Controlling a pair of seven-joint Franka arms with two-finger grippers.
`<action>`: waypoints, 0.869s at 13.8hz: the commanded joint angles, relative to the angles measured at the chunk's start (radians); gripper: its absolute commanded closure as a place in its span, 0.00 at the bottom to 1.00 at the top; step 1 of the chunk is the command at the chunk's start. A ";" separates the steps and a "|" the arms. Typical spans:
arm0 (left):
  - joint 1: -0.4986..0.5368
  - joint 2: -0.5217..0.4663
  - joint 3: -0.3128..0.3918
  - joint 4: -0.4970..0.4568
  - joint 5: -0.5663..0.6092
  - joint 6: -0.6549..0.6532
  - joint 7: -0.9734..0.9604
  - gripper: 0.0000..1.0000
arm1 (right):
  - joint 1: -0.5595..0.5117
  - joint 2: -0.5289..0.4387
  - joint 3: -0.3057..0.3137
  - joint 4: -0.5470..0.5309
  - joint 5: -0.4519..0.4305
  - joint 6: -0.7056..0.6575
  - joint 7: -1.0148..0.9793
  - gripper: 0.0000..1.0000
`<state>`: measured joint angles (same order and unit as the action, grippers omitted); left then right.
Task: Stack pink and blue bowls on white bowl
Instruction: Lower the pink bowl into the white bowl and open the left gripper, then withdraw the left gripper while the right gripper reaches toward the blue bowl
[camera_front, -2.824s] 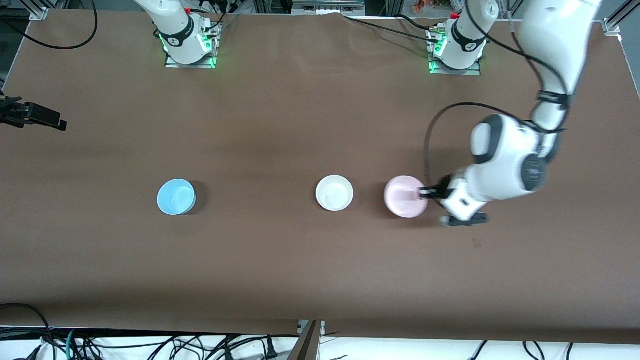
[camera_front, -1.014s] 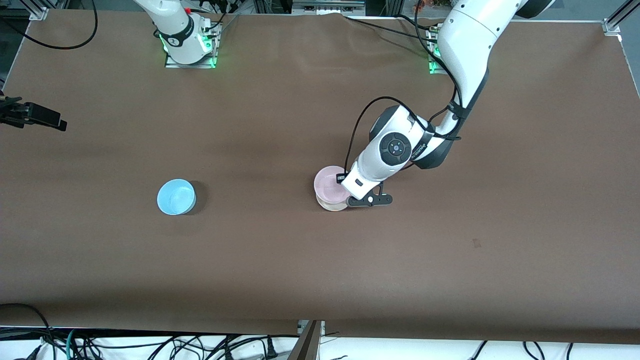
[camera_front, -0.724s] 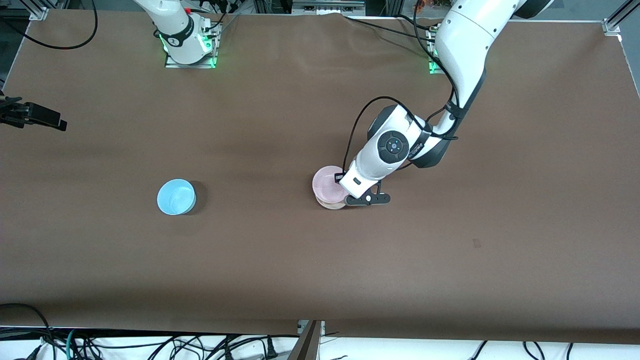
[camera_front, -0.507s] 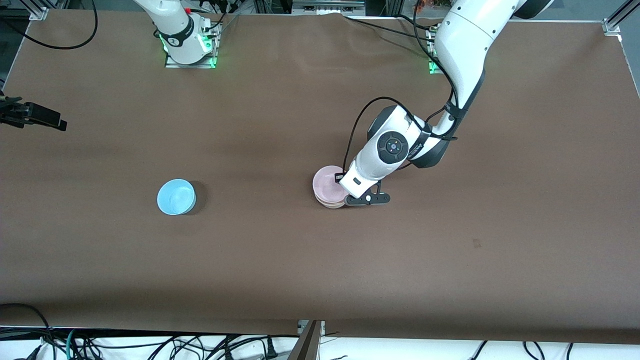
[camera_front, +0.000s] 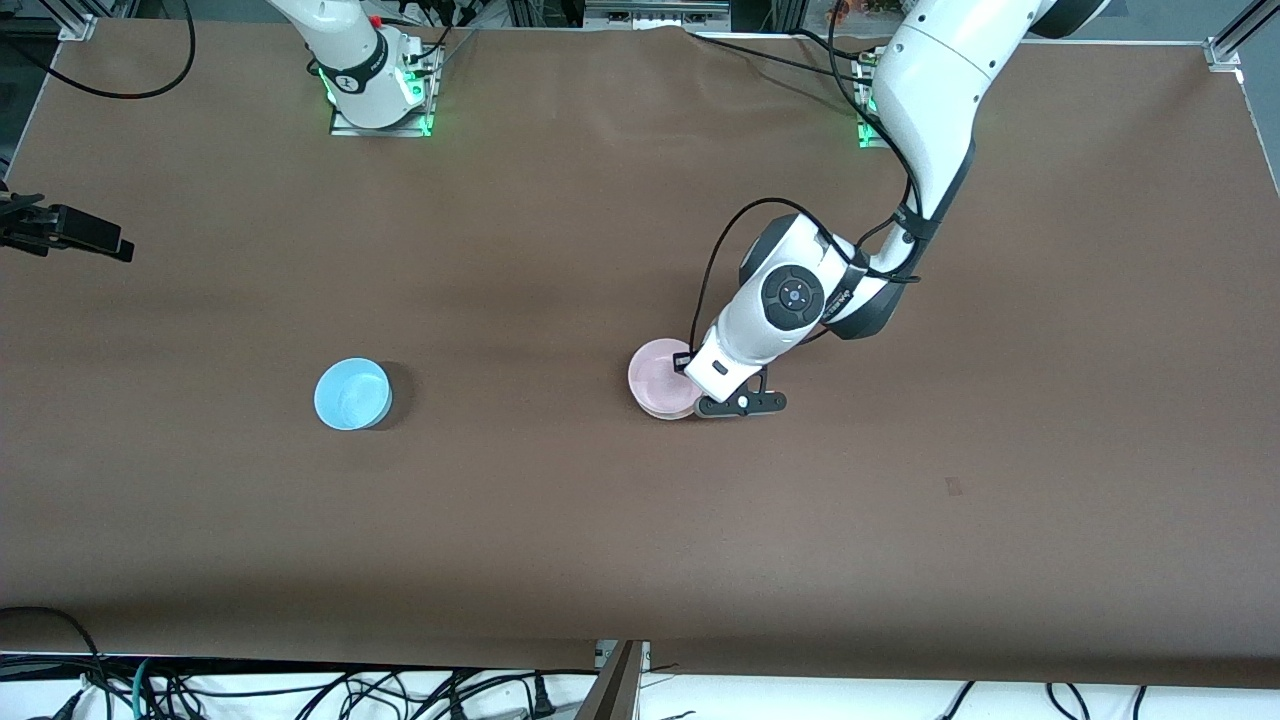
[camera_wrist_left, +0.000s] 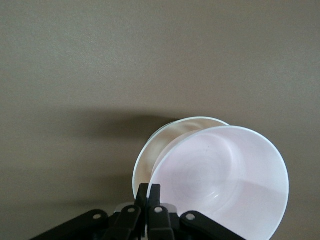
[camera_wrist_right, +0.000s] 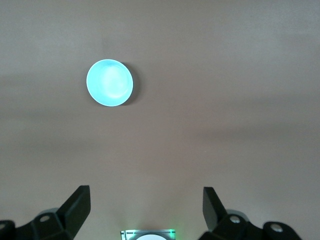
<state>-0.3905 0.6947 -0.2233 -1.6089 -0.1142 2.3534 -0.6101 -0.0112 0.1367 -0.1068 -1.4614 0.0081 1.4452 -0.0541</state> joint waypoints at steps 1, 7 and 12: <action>0.001 -0.006 0.005 0.003 0.016 -0.002 -0.004 1.00 | -0.007 0.011 0.004 0.026 -0.004 -0.017 -0.009 0.01; 0.009 0.003 0.005 0.003 0.019 -0.002 -0.002 1.00 | -0.007 0.011 0.004 0.026 -0.004 -0.019 -0.009 0.01; 0.009 0.006 0.007 0.004 0.016 -0.002 -0.002 0.37 | -0.009 0.011 0.004 0.026 -0.004 -0.019 -0.010 0.01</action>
<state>-0.3882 0.7021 -0.2125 -1.6095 -0.1142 2.3534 -0.6094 -0.0112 0.1369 -0.1068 -1.4614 0.0081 1.4446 -0.0541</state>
